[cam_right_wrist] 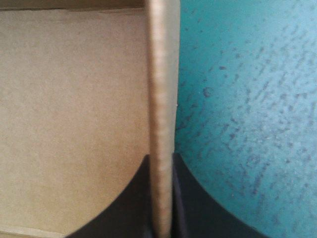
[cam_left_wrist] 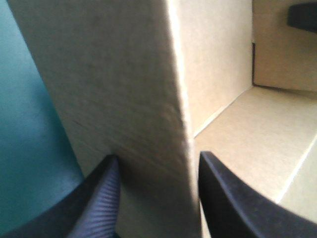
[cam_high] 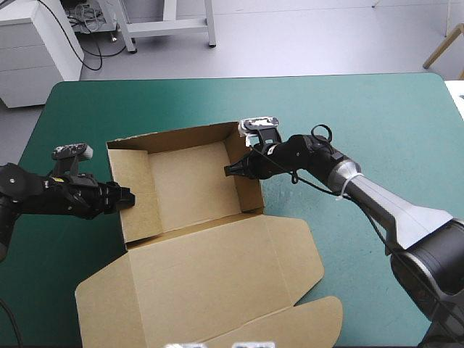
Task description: Fold the box
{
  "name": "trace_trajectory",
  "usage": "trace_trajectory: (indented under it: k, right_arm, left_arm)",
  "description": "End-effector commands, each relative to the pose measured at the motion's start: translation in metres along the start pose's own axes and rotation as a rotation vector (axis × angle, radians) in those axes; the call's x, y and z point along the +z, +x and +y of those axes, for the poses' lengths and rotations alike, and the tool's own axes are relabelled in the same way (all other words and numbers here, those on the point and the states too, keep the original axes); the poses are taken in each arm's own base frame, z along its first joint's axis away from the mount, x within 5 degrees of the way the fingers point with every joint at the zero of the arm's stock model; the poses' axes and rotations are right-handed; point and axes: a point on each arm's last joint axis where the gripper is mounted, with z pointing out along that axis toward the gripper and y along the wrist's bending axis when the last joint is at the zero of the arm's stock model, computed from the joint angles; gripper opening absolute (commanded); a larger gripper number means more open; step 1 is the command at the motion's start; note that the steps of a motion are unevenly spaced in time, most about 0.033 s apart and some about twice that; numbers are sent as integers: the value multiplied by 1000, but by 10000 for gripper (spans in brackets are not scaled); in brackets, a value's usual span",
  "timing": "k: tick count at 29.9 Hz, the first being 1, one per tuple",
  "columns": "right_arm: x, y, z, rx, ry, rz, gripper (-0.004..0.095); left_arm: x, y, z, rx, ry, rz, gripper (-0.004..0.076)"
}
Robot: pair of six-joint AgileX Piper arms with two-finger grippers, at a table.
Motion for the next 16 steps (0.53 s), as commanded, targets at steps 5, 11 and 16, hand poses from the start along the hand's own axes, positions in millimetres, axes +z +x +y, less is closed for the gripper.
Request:
trace_trajectory:
  k: [5, 11, 16]
  right_arm:
    - [-25, -14, 31, 15, -85, -103, -17]
    - [-24, -11, 33, 25, -94, -73, -17]
    - [-24, -10, 34, 34, -100, -61, -17]
  left_arm:
    - [2, 0, -15, -29, -148, -35, 325]
    - [8, -1, -20, -55, -287, -84, 321]
    - [7, 0, -16, -84, -405, -101, 175]
